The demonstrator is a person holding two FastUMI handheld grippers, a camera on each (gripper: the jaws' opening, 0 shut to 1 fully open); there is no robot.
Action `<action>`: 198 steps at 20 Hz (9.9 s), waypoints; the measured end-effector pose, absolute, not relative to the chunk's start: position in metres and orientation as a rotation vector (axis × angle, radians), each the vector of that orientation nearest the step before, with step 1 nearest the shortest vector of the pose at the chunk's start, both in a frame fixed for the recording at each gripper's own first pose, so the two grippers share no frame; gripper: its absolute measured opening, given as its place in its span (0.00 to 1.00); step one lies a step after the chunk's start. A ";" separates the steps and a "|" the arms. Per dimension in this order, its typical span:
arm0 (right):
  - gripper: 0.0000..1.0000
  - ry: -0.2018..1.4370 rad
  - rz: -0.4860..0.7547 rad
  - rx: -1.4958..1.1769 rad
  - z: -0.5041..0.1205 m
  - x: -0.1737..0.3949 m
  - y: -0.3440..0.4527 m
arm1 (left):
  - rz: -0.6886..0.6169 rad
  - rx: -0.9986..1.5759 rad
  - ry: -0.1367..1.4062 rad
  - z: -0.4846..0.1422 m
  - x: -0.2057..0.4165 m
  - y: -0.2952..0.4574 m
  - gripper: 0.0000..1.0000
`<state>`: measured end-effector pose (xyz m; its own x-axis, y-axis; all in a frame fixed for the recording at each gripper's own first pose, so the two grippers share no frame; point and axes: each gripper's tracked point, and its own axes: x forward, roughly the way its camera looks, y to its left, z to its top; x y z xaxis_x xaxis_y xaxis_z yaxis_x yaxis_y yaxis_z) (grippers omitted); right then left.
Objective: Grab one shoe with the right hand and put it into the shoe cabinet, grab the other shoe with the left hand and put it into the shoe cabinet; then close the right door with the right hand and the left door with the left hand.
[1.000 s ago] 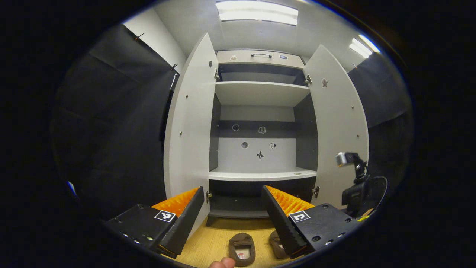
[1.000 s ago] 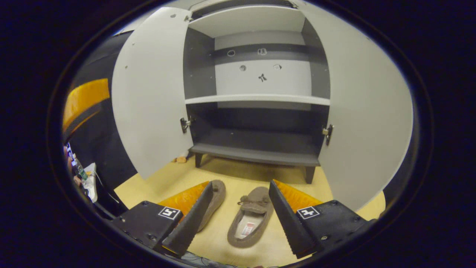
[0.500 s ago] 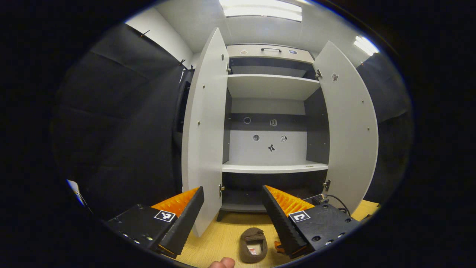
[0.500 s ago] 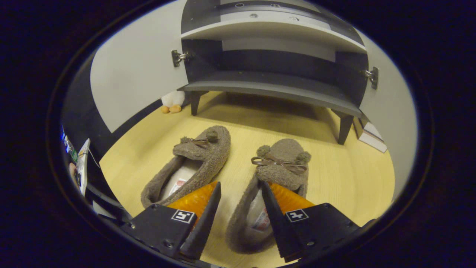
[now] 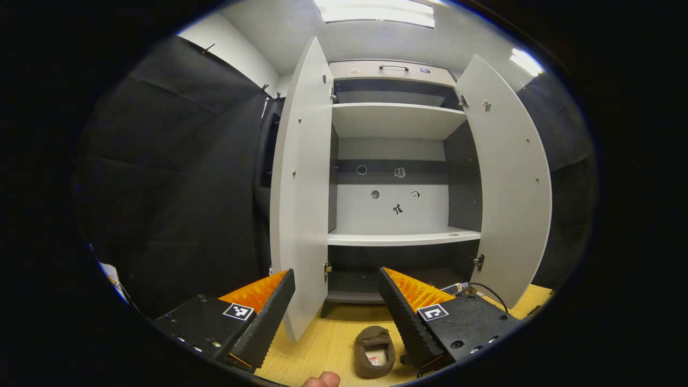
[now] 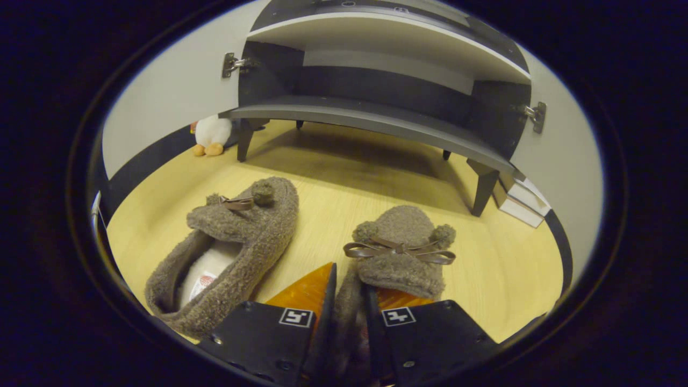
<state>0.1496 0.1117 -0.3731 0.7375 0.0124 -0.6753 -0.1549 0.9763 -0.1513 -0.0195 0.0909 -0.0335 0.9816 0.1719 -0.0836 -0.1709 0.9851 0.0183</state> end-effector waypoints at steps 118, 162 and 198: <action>1.00 0.182 0.091 -0.063 -0.118 0.018 0.007 | 0.092 -0.184 0.876 -0.321 -0.042 0.053 0.94; 1.00 0.196 -0.018 0.017 -0.122 0.029 -0.030 | 0.167 -0.200 0.724 -0.076 0.356 0.016 0.03; 1.00 0.183 0.084 -0.006 -0.115 0.030 -0.012 | -0.071 -0.199 0.048 0.110 0.124 0.019 0.86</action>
